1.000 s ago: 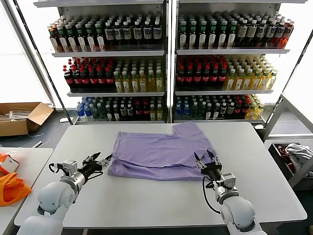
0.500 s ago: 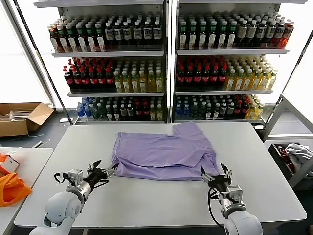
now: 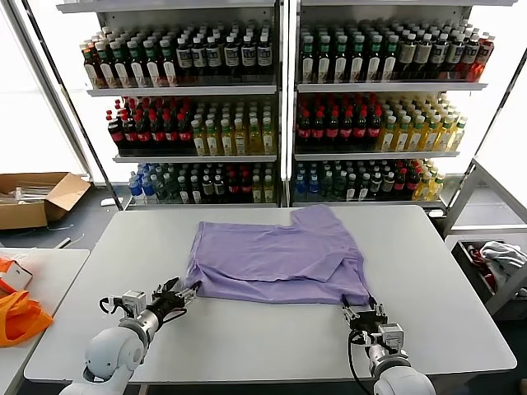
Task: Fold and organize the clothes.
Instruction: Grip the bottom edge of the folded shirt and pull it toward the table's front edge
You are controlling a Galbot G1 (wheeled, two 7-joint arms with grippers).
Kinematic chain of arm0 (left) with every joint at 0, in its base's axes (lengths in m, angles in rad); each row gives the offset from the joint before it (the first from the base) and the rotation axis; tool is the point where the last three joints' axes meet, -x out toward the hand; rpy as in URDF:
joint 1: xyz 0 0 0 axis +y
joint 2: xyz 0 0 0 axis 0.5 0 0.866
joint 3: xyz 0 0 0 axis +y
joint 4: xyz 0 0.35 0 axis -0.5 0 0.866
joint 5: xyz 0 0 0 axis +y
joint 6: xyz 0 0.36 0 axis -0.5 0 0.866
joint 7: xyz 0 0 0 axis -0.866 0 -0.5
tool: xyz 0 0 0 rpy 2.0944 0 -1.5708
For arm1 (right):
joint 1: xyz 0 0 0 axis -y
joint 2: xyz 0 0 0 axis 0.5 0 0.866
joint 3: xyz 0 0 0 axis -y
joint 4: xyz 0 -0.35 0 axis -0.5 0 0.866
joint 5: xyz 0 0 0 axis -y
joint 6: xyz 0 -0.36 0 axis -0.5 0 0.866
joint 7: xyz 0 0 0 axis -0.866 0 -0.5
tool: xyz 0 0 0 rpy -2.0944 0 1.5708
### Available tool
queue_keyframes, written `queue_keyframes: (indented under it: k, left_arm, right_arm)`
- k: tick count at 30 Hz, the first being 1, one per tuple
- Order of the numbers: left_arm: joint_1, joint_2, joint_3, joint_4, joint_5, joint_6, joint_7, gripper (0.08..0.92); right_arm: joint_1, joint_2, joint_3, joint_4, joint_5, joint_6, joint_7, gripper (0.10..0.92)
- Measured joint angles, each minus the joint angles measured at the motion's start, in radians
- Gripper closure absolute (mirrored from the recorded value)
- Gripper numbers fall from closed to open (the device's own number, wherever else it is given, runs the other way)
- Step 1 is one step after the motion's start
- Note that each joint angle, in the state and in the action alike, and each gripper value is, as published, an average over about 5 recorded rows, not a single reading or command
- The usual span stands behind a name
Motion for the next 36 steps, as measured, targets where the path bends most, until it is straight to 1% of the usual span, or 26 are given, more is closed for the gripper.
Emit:
queue_keyframes:
  k: [9, 12, 15, 18, 26, 31, 36]
  left_arm:
    - [0.015, 0.009, 0.013, 0.001, -0.021, -0.005, 0.005, 0.743]
    - [0.022, 0.013, 0.015, -0.006, -0.024, -0.008, 0.006, 0.83]
    - [0.029, 0.015, 0.015, -0.017, -0.025, -0.011, 0.003, 0.894]
    - [0.038, 0.019, 0.012, -0.031, -0.026, -0.013, -0.001, 0.911]
    - [0.091, 0.047, -0.024, -0.092, -0.039, -0.007, -0.001, 0.911]
    - [0.146, 0.071, -0.056, -0.148, -0.05, 0.001, 0.0, 0.911]
    - [0.227, 0.084, -0.095, -0.217, -0.053, 0.009, -0.002, 0.911]
  right_arm:
    - [0.004, -0.008, 0.002, -0.019, 0.019, 0.014, -0.016, 0.871]
    - [0.001, -0.013, 0.001, -0.017, 0.025, 0.015, -0.022, 0.912]
    - [-0.004, -0.019, -0.003, -0.01, 0.032, 0.015, -0.027, 0.915]
    - [-0.011, -0.028, -0.01, 0.0, 0.04, 0.015, -0.029, 0.915]
    - [-0.065, -0.056, -0.016, 0.068, 0.066, 0.011, -0.017, 0.915]
    - [-0.13, -0.074, -0.006, 0.134, 0.072, 0.011, -0.013, 0.915]
    - [-0.217, -0.076, 0.014, 0.204, 0.068, 0.021, -0.02, 0.915]
